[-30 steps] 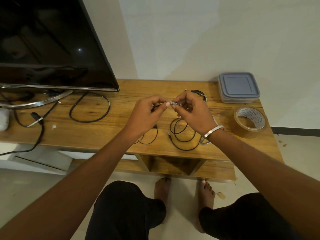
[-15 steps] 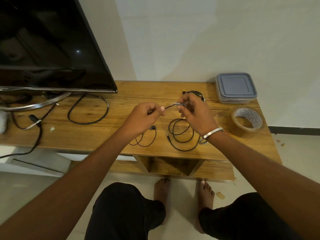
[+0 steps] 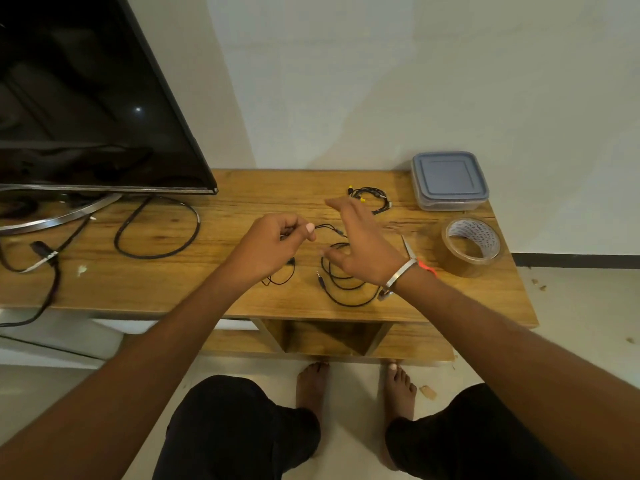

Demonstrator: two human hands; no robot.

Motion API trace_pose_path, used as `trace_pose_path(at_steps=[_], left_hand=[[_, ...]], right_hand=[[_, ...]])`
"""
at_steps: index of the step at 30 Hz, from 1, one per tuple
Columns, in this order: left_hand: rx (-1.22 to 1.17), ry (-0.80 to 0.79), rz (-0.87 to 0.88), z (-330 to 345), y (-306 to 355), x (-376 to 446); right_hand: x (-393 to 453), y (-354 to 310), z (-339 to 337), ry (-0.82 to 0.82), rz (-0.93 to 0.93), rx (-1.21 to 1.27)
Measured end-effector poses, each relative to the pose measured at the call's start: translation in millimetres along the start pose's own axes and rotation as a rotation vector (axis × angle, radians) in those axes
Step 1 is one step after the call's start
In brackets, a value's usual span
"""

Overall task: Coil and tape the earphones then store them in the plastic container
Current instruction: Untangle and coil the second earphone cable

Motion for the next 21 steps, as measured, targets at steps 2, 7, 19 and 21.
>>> trace_pose_path(at_steps=[2, 7, 19, 21], left_hand=[[0.001, -0.018, 0.029, 2.2, 2.5, 1.1], [0.036, -0.005, 0.025, -5.5, -2.2, 2.1], [0.049, -0.017, -0.018, -8.9, -4.7, -5.3], [0.046, -0.014, -0.004, -6.9, -6.4, -3.4]], right_hand=[[2.1, -14.7, 4.7, -0.018, -0.084, 0.052], [2.1, -27.8, -0.9, 0.003, -0.145, 0.02], [-5.4, 26.7, -32.7, 0.251, 0.121, 0.017], [-5.3, 31.8, -28.5, 0.233, 0.158, -0.025]])
Point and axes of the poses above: each hand's wrist, its own x-axis towards the middle knuckle, its own z-axis out of the palm, y = z × x, the point moved 10 cm from there along x, towards the middle knuckle
